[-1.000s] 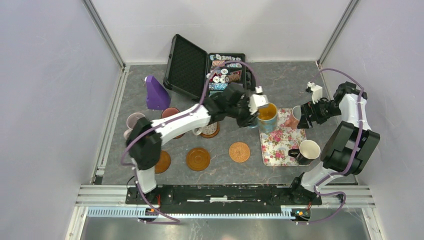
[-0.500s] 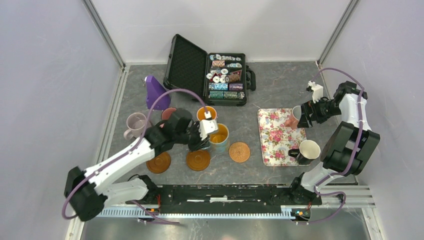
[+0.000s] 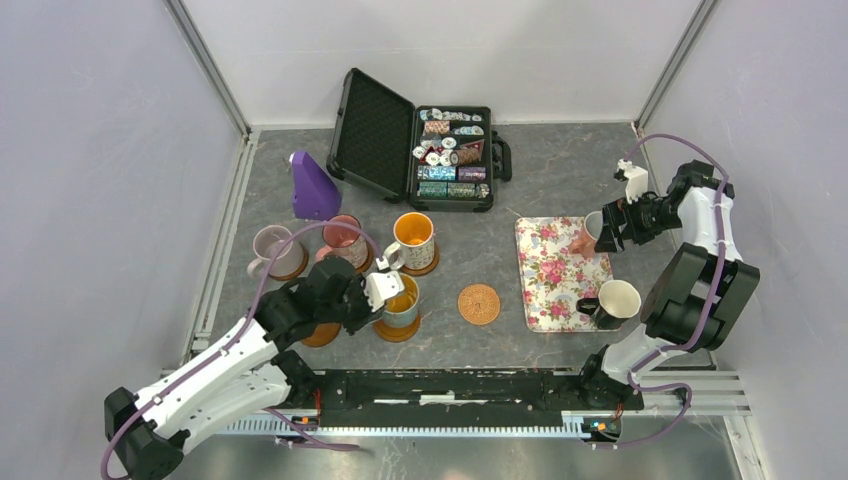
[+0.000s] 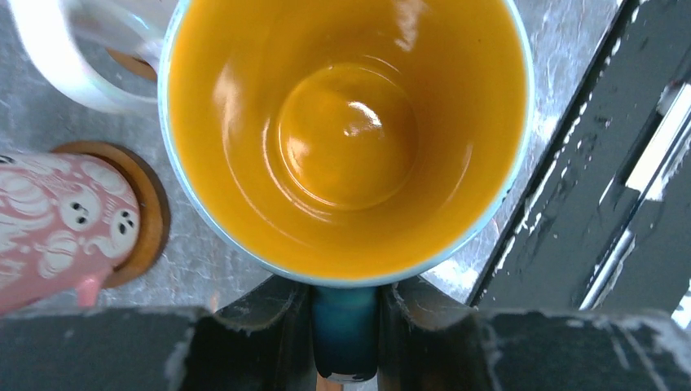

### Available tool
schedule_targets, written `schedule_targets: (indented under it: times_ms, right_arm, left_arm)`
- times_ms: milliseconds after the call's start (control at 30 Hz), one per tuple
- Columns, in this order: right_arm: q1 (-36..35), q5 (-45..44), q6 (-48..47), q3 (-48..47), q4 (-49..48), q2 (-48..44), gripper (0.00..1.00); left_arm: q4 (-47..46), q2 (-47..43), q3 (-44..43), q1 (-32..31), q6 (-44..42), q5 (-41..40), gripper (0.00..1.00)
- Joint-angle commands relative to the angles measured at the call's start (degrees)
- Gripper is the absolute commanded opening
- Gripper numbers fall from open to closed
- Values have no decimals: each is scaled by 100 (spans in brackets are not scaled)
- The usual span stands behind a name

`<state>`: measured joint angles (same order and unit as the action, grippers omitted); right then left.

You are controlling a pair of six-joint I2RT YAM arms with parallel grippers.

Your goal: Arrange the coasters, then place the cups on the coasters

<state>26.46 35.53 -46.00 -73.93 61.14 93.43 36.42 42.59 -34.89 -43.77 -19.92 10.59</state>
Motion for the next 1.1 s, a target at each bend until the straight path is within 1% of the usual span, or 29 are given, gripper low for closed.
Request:
schedule_targets:
  times_ms: [0,233,600,633,700,733,767,933,1000,1067]
  right_arm:
    - [-26,-53,100,-184,-117,-96,98]
    - [-27,-62,161,-166,-157,-93,98]
    - [-27,-145,117,-210,-130,-36,98]
    - [-27,-148,109,-231,-125,-19,98]
    - [-27,-145,101,-271,-124,13,98]
    - [-26,-151,100,-286,-120,26,98]
    - [-27,-144,100,-313,-114,50,98]
    - [-27,-177,49,-368,-114,130,98]
    - [-22,-181,43,-369,-121,134,98]
    - [-27,-184,38,-378,-116,150,98]
  left_arm:
    - [-249,-142,13,17,-258,-50,2]
    - [-557,143,139,20,-76,-262,2]
    - [-852,313,275,20,28,-77,2]
    - [-836,319,268,19,11,-80,5]
    - [-742,350,226,18,-52,-104,23]
    - [-637,363,184,17,-115,-110,33]
    - [-541,372,139,17,-169,-106,39]
    - [131,321,-161,18,-617,217,58]
    - [403,320,-272,17,-802,351,62]
    - [645,334,-371,18,-956,314,67]
